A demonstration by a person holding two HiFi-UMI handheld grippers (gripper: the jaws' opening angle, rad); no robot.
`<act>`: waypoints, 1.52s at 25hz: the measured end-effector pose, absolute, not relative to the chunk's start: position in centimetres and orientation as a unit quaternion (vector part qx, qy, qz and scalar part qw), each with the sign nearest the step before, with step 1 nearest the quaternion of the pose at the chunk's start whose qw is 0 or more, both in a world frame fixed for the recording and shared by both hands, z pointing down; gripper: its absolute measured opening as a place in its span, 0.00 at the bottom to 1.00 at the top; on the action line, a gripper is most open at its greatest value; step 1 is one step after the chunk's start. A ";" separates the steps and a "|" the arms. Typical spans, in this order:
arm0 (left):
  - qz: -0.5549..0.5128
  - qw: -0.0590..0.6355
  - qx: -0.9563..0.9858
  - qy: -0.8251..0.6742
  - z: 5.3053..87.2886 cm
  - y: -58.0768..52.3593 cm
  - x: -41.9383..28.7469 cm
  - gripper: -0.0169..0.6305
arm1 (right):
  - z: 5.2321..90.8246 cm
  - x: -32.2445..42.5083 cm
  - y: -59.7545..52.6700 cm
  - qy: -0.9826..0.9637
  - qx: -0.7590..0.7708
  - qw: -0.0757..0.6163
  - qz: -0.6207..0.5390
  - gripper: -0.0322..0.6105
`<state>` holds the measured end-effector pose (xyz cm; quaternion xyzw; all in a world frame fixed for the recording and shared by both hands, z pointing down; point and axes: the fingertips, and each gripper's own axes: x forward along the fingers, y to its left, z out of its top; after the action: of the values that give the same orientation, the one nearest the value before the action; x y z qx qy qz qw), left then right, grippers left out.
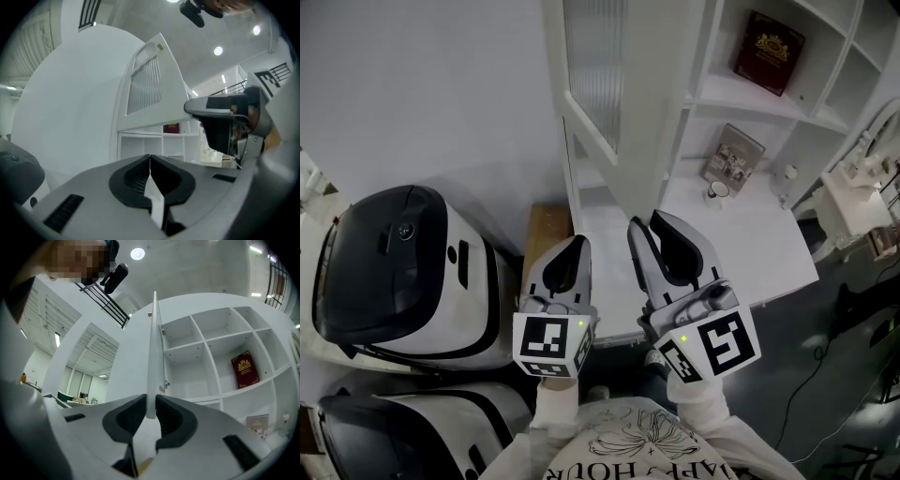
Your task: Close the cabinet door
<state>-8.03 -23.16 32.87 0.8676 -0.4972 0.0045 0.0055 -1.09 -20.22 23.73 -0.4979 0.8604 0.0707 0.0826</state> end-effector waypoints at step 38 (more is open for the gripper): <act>0.022 -0.005 0.829 -0.558 31.9 -30.8 4.1 0.03 | 24.1 13.5 -30.6 0.900 -0.424 0.093 0.030 0.16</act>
<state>4.11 -30.77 31.92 0.8293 -0.5583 0.0223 -0.0052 13.52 -30.60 24.05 -0.4241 0.9003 0.0304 0.0932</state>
